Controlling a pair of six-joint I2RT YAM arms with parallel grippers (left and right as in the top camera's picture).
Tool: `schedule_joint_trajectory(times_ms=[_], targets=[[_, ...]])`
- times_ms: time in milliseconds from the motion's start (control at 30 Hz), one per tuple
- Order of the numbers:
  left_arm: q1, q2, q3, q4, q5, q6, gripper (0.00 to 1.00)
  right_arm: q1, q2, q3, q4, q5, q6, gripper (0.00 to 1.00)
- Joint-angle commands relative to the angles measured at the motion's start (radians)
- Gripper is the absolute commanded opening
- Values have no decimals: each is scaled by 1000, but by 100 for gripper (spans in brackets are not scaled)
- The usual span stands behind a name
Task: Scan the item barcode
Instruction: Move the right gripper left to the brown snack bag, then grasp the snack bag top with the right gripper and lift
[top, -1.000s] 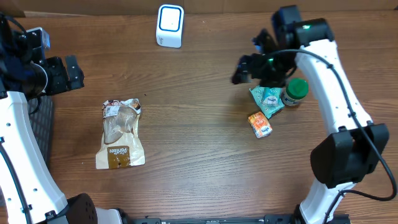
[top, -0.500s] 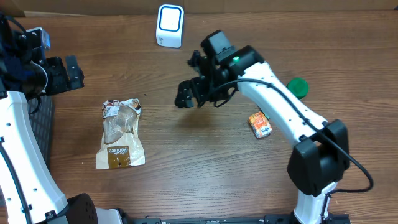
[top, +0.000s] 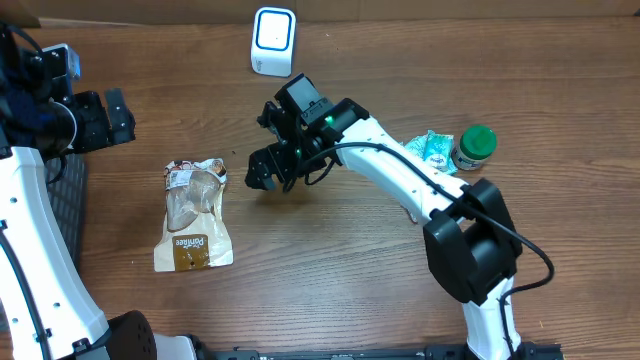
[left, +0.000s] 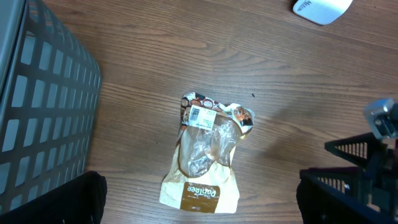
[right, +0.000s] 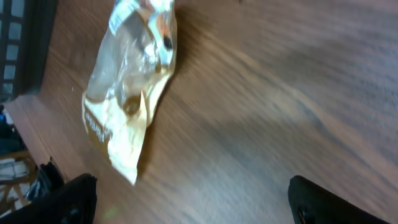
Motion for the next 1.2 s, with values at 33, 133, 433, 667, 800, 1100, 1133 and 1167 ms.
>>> schedule_joint_trajectory(times_ms=[33,133,433,667,800,1100,1133,1167], targets=[[3,3,12,2,3,23,100,43,54,-5,57,-5,1,94],[3,3,12,2,3,23,100,88,82,-5,115,-3,1,94],[3,3,12,2,3,23,100,196,171,-5,325,146,180,90],[3,3,12,2,3,23,100,269,179,-5,433,337,240,83],[3,3,12,2,3,23,100,310,201,-5,463,393,262,75],[3,3,12,2,3,23,100,321,236,-5,472,406,262,34],[3,3,12,2,3,23,100,321,236,-4,468,406,262,24],[3,3,12,2,3,23,100,321,236,-2,462,406,262,20]])
